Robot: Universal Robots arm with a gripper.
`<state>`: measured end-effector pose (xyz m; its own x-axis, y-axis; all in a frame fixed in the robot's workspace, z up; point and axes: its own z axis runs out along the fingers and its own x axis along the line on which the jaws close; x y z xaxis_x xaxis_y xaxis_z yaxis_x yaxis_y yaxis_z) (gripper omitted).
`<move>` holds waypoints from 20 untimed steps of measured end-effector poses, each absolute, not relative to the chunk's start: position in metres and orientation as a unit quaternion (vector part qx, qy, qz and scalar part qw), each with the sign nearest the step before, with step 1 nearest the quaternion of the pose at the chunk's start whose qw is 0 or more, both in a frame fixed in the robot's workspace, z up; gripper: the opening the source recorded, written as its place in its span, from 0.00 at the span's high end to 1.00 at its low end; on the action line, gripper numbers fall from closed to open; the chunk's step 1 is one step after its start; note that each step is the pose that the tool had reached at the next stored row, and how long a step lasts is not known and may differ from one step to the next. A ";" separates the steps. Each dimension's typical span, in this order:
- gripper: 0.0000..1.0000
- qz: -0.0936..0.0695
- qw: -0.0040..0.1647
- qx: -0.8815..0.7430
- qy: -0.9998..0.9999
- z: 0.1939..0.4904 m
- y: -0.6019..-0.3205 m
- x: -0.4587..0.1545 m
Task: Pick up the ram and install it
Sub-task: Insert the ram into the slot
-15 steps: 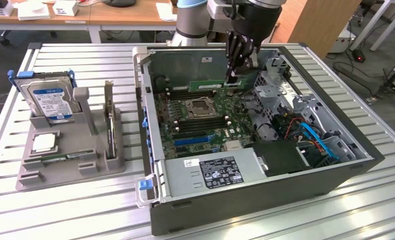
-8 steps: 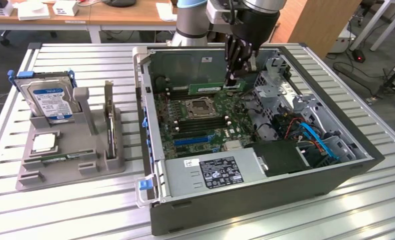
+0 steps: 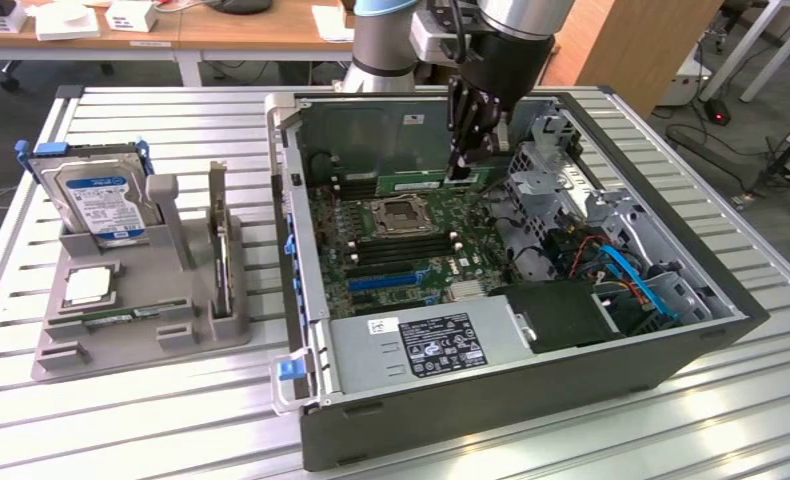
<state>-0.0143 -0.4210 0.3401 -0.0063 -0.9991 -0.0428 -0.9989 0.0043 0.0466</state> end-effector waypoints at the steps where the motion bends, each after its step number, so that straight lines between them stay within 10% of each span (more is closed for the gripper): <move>1: 0.89 -0.032 0.001 0.705 -0.709 0.340 -0.421 -0.014; 20: 0.89 -0.032 0.001 0.705 -0.709 0.328 -0.421 -0.016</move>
